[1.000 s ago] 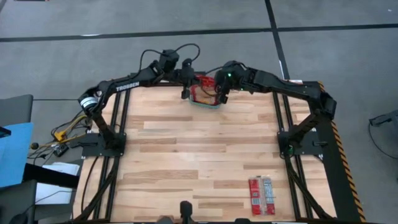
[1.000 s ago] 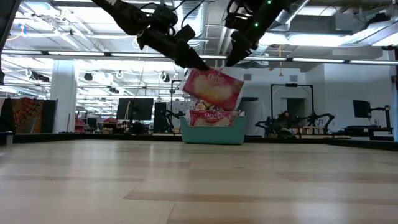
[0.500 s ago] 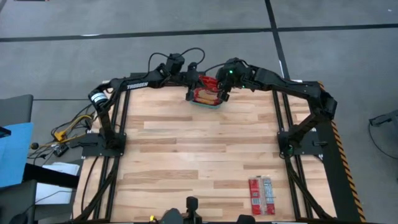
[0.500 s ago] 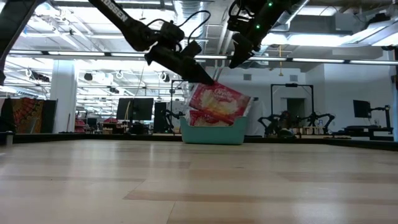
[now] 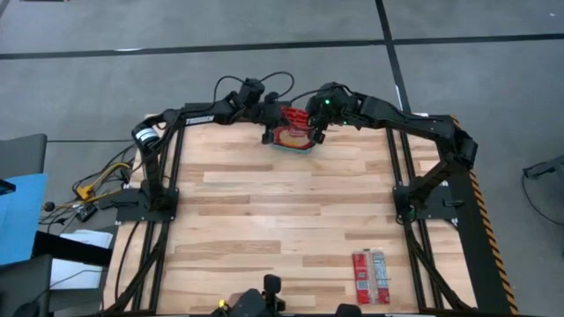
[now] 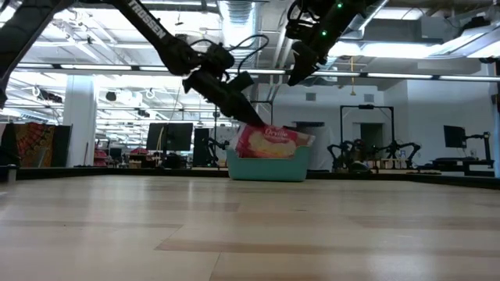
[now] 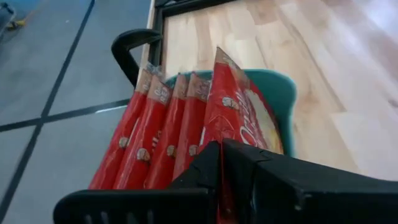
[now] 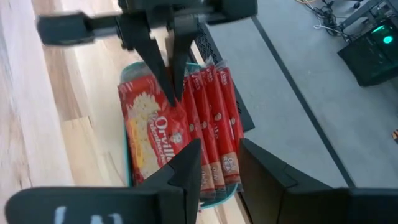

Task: Sort popcorn bags into baskets
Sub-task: Put the red popcorn bag into the blue bin

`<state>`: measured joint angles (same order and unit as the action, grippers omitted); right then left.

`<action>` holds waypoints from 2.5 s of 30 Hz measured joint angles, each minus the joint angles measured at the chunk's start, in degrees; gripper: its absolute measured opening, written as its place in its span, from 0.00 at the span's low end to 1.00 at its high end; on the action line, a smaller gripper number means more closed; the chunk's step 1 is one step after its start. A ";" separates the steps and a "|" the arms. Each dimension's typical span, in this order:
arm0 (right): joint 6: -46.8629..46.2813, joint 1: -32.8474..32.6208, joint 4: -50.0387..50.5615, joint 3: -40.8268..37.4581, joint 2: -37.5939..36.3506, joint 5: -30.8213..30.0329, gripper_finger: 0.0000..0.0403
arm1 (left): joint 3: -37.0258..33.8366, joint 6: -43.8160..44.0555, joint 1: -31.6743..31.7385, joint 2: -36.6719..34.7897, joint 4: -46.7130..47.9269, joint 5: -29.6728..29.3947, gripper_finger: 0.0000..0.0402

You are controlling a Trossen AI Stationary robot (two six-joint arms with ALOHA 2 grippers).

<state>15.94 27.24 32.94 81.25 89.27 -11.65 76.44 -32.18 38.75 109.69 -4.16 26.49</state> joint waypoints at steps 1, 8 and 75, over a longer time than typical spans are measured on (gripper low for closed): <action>0.00 0.00 0.01 0.00 -0.01 0.05 0.32 | 0.00 -0.35 -0.11 0.53 -0.49 -0.20 0.00; -0.69 -0.13 0.02 0.00 -0.02 2.84 0.32 | 0.05 -3.80 -0.14 1.96 -2.45 -0.72 0.00; -16.60 -1.27 -19.89 -16.25 11.53 13.07 0.30 | 0.07 -4.59 -1.63 -0.95 8.94 -2.11 0.44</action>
<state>-0.66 25.98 13.05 65.01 100.80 1.42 76.51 -36.77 37.12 108.74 4.78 24.38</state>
